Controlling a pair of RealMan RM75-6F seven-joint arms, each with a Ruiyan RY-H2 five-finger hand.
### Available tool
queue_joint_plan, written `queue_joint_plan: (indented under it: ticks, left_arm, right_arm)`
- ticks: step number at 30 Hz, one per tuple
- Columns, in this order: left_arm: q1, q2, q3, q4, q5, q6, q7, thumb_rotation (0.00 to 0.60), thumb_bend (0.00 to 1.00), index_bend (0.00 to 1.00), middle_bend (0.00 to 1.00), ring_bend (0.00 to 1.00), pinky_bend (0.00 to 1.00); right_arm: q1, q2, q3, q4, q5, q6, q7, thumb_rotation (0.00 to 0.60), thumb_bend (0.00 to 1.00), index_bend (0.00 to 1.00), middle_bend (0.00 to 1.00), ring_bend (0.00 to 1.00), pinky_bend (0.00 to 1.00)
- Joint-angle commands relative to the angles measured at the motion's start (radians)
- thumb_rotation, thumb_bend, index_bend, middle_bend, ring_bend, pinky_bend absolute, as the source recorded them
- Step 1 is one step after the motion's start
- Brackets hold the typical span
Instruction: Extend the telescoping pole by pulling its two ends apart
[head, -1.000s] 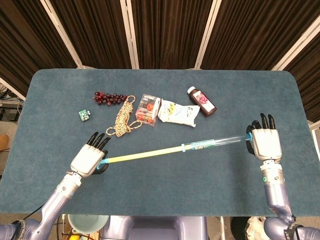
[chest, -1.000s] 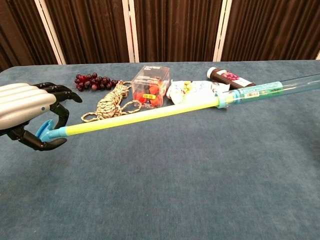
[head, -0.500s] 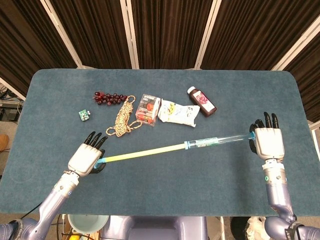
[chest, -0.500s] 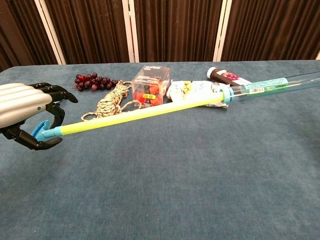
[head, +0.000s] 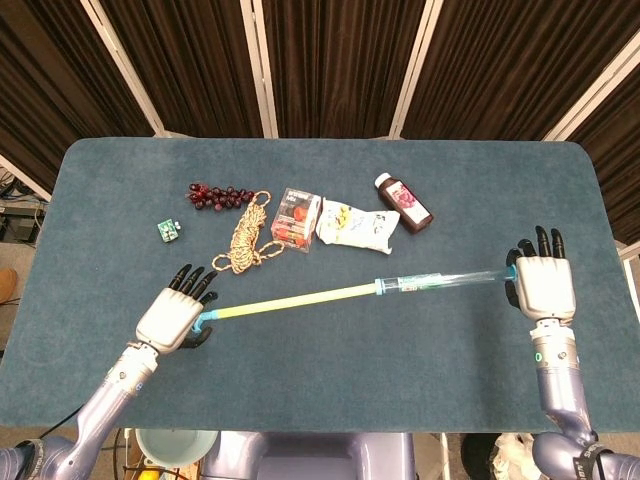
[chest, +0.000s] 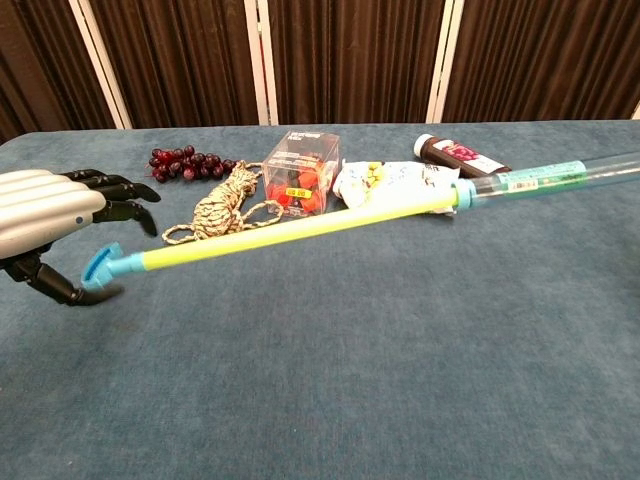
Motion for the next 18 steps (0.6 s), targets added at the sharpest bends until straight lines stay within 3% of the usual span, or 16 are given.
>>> queue_joint_plan:
  ticks: [1,9,18]
  left_arm:
    - [0.000,0.000,0.001,-0.009,0.003,-0.004,-0.006,0.600,0.05,0.00,0.00,0.00,0.00]
    - [0.034,0.025,0.011,-0.055,0.011,0.020,-0.064,0.600,0.05,0.00,0.00,0.00,0.00]
    - [0.128,0.100,0.043,-0.074,0.098,0.134,-0.223,0.600,0.05,0.00,0.00,0.00,0.00]
  right_arm:
    - [-0.001,0.023,-0.013,-0.030,0.030,-0.016,-0.032,0.600,0.31,0.26,0.06,0.00,0.00]
    - [-0.005,0.045,-0.030,-0.070,0.082,-0.004,-0.085,0.600,0.23,0.17,0.03,0.00,0.00]
    - [-0.045,0.075,-0.070,-0.092,0.000,0.001,-0.001,0.600,0.20,0.13,0.02,0.00,0.00]
